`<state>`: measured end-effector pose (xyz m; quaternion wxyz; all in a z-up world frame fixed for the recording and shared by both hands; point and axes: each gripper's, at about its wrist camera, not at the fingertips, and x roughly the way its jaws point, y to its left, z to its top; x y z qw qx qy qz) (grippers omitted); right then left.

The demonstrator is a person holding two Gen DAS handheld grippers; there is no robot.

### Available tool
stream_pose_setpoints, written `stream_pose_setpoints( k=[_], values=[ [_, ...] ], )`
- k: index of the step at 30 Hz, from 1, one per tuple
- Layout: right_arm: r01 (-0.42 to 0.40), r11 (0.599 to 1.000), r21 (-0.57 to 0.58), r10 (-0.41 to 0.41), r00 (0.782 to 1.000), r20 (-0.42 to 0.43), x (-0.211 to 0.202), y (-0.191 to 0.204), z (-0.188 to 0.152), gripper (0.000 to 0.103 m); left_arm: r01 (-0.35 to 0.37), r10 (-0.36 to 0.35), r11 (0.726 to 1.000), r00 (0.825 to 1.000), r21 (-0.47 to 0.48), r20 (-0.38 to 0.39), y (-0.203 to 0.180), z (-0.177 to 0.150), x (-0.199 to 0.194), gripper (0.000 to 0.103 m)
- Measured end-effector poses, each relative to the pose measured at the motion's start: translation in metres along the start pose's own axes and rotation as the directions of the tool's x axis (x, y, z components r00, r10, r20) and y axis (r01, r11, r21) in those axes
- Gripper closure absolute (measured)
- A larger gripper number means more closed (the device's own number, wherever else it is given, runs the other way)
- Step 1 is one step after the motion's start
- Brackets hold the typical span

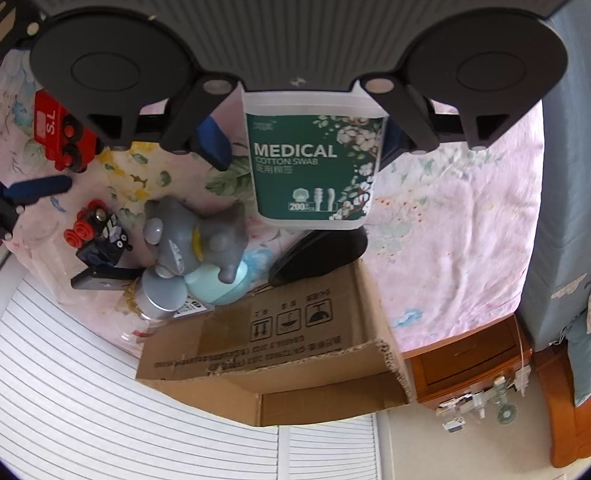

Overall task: Organize rigid objects
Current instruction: 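Close left tool on the cotton swab box while right tool grasps the red train, then carry swab box into cardboard box with left tool while right tool drops red train in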

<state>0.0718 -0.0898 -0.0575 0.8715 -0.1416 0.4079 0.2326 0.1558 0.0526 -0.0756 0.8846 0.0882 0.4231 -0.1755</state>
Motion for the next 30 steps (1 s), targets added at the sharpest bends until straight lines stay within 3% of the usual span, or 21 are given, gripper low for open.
stream_pose_setpoints(
  k=[9,12,14,26,30],
  values=[
    [-0.007,1.0,0.011,0.007,1.0,0.013,-0.003,0.0,0.008,0.033,0.001,-0.001,1.0,1.0,0.016,0.003,-0.002,0.001,-0.001,0.025],
    [0.005,1.0,0.012,-0.005,1.0,0.012,-0.003,0.001,0.01,0.041,0.017,-0.017,1.0,1.0,0.015,0.009,-0.001,-0.001,-0.003,0.033],
    [0.013,1.0,0.012,-0.013,1.0,0.013,-0.003,0.003,0.01,0.041,0.025,-0.025,1.0,1.0,0.011,0.007,0.002,0.0,-0.004,0.038],
    [0.045,0.999,-0.009,-0.045,0.999,0.006,-0.004,0.004,0.012,0.039,0.014,-0.013,1.0,1.0,0.022,-0.014,0.002,0.0,-0.005,0.036],
    [0.042,0.999,0.002,-0.042,0.999,0.0,-0.005,0.003,0.011,0.039,0.019,-0.02,1.0,0.999,-0.019,-0.042,0.003,0.001,-0.006,0.037]
  ],
)
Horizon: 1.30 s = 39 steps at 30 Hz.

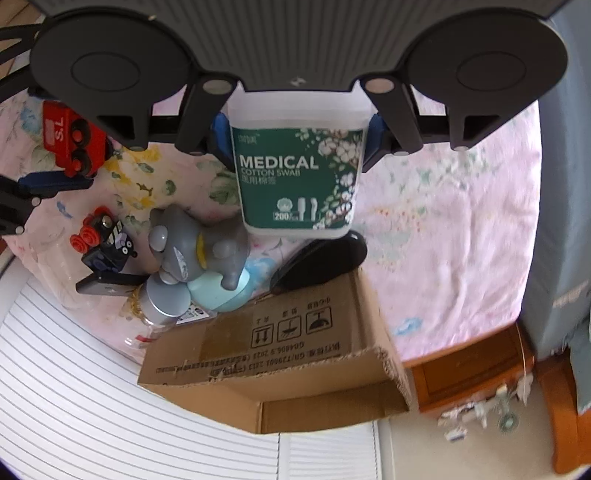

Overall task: Organize rigid objects
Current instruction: 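Carry swab box into cardboard box with left tool while right tool drops red train in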

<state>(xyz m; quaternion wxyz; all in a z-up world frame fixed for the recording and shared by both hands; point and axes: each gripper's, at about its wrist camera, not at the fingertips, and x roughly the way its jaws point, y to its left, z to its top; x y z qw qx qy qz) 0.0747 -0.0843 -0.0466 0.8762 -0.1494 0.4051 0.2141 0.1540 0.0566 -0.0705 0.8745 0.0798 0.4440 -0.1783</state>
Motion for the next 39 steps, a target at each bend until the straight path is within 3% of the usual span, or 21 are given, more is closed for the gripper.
stream_pose_setpoints(
  k=[29,39],
  values=[
    [-0.011,0.999,-0.03,0.011,1.0,0.023,-0.026,-0.019,0.018,0.042,0.013,-0.015,0.999,0.999,0.044,0.037,-0.006,0.013,-0.036,0.039],
    [-0.001,0.999,-0.041,0.005,0.996,0.094,-0.046,-0.048,0.06,0.042,0.016,-0.027,0.996,0.99,0.086,0.136,-0.001,0.07,-0.064,0.039]
  ],
)
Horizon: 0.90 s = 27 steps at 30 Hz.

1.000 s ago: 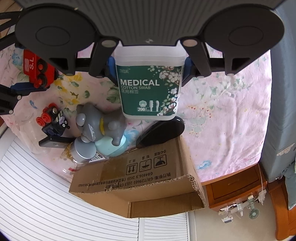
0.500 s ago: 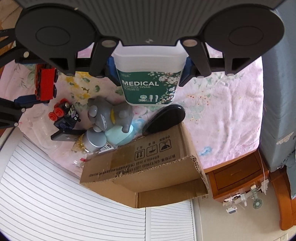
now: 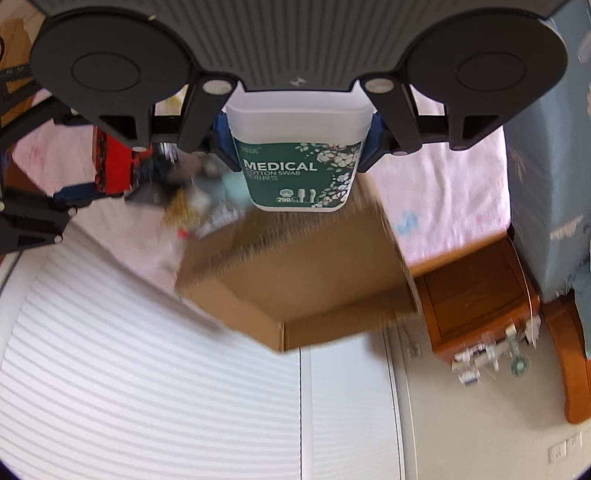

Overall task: Organize rigid objects
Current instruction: 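Carry swab box into cardboard box with left tool while right tool drops red train in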

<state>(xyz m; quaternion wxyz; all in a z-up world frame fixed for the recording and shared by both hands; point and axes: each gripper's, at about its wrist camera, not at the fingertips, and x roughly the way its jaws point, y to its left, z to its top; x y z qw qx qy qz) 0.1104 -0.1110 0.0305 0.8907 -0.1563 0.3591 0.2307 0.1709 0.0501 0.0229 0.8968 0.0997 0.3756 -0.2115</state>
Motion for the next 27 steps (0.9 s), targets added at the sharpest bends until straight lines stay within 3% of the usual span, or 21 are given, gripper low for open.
stream_pose_setpoints(
  k=[6,15,16,17,19,27],
  values=[
    [0.023,0.999,0.027,-0.024,1.0,0.018,0.006,-0.028,0.03,0.042,-0.037,0.037,0.999,0.998,-0.003,0.052,0.026,0.05,0.025,0.039],
    [0.077,0.996,0.042,-0.078,0.997,0.023,0.022,-0.06,0.058,0.042,-0.084,0.087,0.996,0.994,-0.044,0.07,0.065,0.107,0.095,0.039],
    [0.079,0.996,0.047,-0.08,0.996,0.024,0.023,-0.062,0.06,0.042,-0.087,0.092,0.995,0.992,-0.055,0.085,0.069,0.11,0.104,0.037],
    [0.077,0.996,0.051,-0.078,0.997,0.024,0.024,-0.064,0.062,0.042,-0.096,0.103,0.993,0.991,-0.071,0.091,0.071,0.11,0.112,0.028],
    [0.082,0.995,0.053,-0.083,0.996,0.021,0.025,-0.065,0.063,0.042,-0.134,0.14,0.985,0.989,-0.108,0.052,0.077,0.107,0.125,0.018],
    [0.09,0.995,0.042,-0.09,0.996,0.0,0.03,-0.066,0.069,0.042,-0.083,0.083,0.989,0.997,-0.125,-0.002,0.079,0.076,0.1,0.012]
  ],
)
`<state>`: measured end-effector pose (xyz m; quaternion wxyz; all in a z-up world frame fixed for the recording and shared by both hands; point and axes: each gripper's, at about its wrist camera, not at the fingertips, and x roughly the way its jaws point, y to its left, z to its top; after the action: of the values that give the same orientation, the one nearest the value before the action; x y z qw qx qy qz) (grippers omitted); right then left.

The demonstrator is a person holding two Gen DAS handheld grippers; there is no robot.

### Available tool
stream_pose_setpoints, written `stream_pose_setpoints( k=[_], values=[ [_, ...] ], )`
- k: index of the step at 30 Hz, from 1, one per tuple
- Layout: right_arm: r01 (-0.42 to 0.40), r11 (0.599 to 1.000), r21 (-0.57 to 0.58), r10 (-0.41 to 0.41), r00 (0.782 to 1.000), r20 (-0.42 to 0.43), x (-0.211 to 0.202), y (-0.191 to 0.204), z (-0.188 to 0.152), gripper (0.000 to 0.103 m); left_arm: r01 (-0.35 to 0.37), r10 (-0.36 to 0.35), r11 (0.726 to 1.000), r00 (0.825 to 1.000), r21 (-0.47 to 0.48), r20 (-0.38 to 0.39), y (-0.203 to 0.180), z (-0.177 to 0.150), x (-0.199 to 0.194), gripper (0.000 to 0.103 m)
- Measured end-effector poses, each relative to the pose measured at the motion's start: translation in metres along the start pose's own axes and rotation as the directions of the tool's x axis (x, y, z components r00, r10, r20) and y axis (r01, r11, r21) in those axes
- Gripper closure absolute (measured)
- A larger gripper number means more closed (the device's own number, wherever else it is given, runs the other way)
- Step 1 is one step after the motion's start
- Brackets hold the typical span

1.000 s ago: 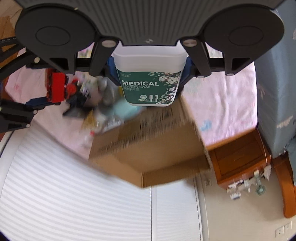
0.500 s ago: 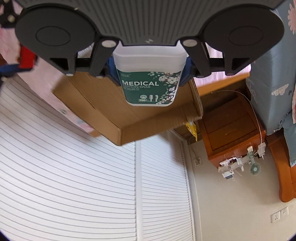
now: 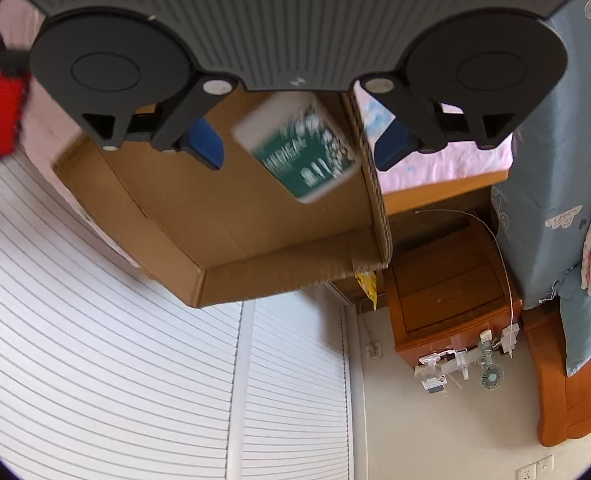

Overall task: Organize rigid objects
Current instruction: 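Carry swab box into cardboard box with left tool while right tool drops red train in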

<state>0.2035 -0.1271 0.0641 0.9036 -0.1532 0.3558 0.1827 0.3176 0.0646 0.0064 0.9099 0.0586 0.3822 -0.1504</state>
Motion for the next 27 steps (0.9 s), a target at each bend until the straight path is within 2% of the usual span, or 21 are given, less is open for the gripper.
stream_pose_setpoints(
  k=[4,12,19,27],
  values=[
    [0.0,1.0,0.005,0.0,1.0,0.001,0.002,-0.003,0.008,0.042,0.024,-0.024,1.0,1.0,-0.003,0.005,-0.003,-0.016,-0.031,0.007],
    [0.047,0.999,0.018,-0.047,0.999,-0.02,0.022,-0.017,0.036,0.042,0.026,-0.026,1.0,0.997,0.005,0.079,-0.012,-0.052,-0.079,0.005],
    [0.105,0.994,0.043,-0.101,0.992,-0.08,0.067,-0.045,0.071,0.042,0.037,-0.041,0.998,0.994,0.041,0.097,-0.017,-0.078,-0.1,0.005],
    [0.154,0.986,0.07,-0.143,0.98,-0.141,0.126,-0.068,0.096,0.042,0.035,-0.038,0.999,0.995,0.027,0.091,-0.012,-0.097,-0.104,0.005]
  ],
)
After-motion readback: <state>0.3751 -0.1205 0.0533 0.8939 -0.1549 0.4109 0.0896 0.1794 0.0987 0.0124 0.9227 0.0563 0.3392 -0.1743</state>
